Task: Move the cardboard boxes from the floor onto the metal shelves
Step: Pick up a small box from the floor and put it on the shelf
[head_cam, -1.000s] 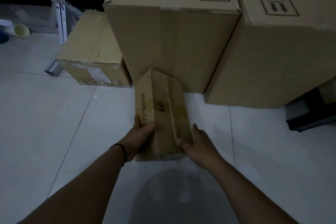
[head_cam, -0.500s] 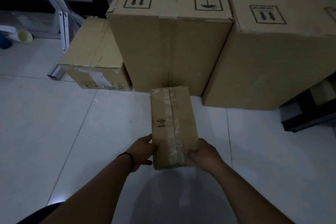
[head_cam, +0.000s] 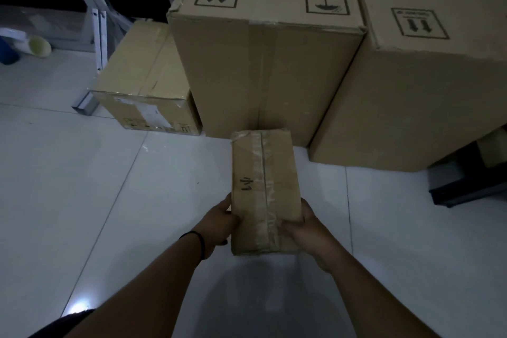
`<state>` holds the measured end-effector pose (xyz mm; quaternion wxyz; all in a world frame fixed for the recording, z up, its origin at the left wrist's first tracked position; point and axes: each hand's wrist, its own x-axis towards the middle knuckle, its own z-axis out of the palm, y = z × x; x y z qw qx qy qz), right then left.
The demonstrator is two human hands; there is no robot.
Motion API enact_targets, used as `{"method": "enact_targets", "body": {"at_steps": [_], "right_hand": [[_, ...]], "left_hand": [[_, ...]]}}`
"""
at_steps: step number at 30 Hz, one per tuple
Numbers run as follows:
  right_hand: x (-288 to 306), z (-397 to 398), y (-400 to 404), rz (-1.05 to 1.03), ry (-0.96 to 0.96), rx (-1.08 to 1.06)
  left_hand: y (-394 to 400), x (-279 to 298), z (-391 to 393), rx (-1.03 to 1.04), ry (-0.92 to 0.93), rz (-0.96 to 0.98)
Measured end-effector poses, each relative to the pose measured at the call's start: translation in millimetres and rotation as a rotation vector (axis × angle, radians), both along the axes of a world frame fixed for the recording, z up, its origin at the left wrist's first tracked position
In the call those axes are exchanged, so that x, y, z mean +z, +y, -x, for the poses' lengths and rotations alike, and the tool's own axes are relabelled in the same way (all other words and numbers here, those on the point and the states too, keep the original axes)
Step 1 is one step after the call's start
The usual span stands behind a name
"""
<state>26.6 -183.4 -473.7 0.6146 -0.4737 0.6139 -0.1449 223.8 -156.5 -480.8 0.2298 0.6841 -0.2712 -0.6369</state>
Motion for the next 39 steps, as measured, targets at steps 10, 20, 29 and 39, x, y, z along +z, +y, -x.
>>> {"method": "enact_targets", "body": {"at_steps": [10,20,29,39], "right_hand": [[43,-5,-18,-0.012,-0.252,-0.243],[133,-12,-6,0.009,-0.346,-0.295],[335,-11,2,-0.021,-0.366,-0.309],[562,-6,18,0.019,-0.44,-0.339]], "left_hand": [[-24,38,-10,0.317,0.322,0.228],[-12,127,-10,0.317,0.501,0.303],[1,324,-18,0.328,0.474,0.296],[7,565,-18,0.333,0.513,0.31]]}}
